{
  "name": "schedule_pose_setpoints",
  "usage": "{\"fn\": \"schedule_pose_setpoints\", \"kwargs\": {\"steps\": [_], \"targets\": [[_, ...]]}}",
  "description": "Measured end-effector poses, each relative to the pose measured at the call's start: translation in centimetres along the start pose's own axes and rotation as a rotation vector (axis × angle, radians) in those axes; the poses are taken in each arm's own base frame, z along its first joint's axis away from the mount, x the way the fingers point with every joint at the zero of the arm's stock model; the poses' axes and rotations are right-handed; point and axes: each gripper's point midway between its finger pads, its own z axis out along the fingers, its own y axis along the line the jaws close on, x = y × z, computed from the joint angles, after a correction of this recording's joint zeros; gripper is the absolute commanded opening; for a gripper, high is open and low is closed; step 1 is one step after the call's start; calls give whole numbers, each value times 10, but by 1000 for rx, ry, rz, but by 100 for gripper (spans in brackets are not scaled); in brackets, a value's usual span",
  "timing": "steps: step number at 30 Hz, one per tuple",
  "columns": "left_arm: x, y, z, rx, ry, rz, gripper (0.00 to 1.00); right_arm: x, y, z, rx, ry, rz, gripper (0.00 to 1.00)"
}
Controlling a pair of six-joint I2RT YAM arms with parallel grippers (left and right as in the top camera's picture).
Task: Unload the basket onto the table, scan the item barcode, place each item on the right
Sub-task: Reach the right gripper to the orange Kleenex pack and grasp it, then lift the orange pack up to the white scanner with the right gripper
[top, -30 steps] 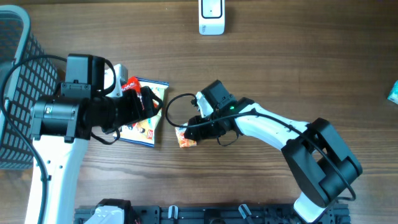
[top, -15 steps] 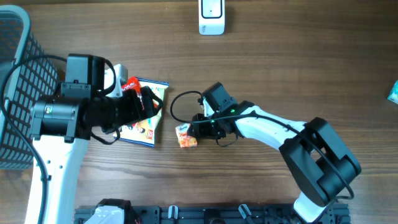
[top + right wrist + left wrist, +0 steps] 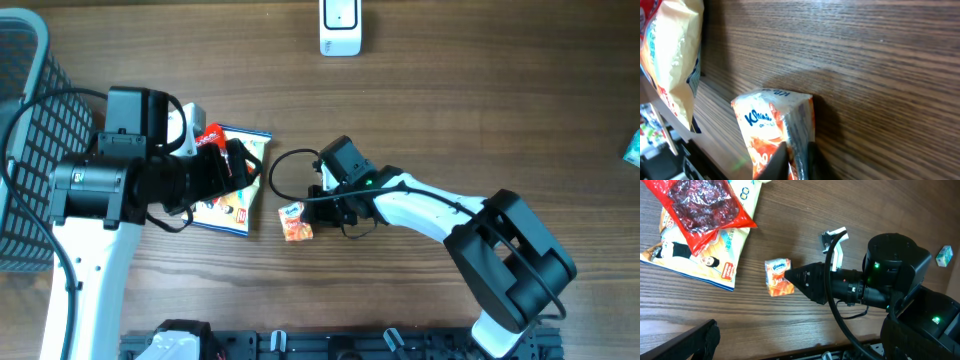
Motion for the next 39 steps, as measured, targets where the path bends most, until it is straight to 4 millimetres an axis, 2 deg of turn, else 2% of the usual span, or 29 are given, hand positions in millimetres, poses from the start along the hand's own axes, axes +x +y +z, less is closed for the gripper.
{"fn": "schedule_pose_setpoints", "kwargs": {"steps": [5,8,12,15,17,21,25,31,37,39], "targets": [[0,0,0,0,0,0,100,-1,1,-2,-18,6,11,4],[0,0,0,0,0,0,100,-16,1,-16,-110,10,17,4],[0,0,0,0,0,0,100,-58,0,-61,-341,-42,16,4],[0,0,0,0,0,0,100,-86,-11,-99,-470,-101,31,4],[0,0,0,0,0,0,100,-103,-15,-136,-606,-150,-4,4],[0,0,0,0,-1,0,100,-122,-16,-201,-803,-224,-124,4],[0,0,0,0,-1,0,100,-127,-24,-243,-873,-249,-166,4],[0,0,0,0,0,0,100,-127,-24,-255,-897,-195,-74,4],[0,0,0,0,0,0,100,-129,-11,-269,-889,-241,-179,4],[0,0,0,0,0,0,100,-128,-8,-268,-891,-230,-177,4]]}}
